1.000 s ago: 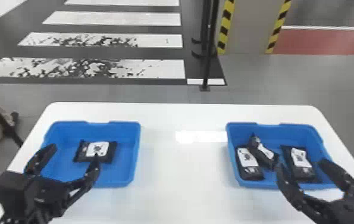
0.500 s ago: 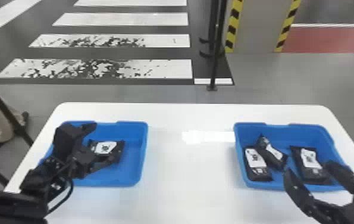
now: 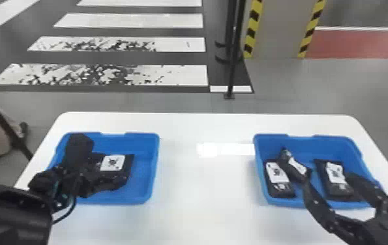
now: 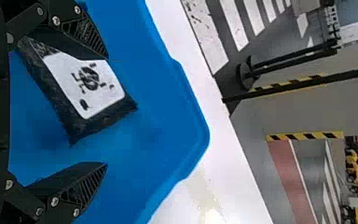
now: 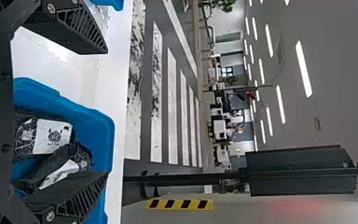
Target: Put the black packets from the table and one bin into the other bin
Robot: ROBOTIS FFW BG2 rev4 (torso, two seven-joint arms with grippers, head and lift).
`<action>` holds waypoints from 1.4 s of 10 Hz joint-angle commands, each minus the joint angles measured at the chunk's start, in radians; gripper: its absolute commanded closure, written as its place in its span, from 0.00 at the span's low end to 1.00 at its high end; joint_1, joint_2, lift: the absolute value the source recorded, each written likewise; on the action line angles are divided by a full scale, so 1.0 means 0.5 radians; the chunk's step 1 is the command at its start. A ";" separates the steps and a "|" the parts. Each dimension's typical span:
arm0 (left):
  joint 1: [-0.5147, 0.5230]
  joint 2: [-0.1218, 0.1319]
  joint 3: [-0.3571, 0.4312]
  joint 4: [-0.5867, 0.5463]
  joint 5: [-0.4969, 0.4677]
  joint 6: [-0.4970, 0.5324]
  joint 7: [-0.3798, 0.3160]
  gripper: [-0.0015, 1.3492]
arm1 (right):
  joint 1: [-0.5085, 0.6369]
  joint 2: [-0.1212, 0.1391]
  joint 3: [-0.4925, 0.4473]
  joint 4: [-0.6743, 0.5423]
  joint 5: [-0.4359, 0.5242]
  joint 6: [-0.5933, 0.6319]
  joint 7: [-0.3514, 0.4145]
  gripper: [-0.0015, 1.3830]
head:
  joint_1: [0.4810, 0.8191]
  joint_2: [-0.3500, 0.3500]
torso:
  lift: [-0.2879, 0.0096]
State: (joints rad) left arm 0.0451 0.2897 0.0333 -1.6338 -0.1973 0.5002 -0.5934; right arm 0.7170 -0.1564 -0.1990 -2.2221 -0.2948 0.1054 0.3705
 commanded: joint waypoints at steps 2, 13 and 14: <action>-0.056 0.016 0.093 0.084 -0.104 0.030 -0.001 0.17 | -0.020 0.003 0.023 0.014 -0.001 0.015 0.023 0.07 | 0.63 0.60 | 0.60; -0.311 0.086 -0.186 0.477 -0.100 0.241 0.039 0.90 | -0.094 -0.003 0.099 0.122 -0.069 0.020 0.081 0.07 | 0.63 0.69 | 0.60; -0.297 0.083 -0.178 0.433 -0.092 0.217 0.030 0.90 | -0.084 -0.006 0.091 0.122 -0.076 0.020 0.084 0.07 | 0.63 0.69 | 0.60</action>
State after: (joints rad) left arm -0.1056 0.3322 -0.0580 -1.4067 -0.2461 0.6144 -0.5742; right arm 0.6726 -0.1584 -0.1516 -2.1610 -0.3314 0.1153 0.4126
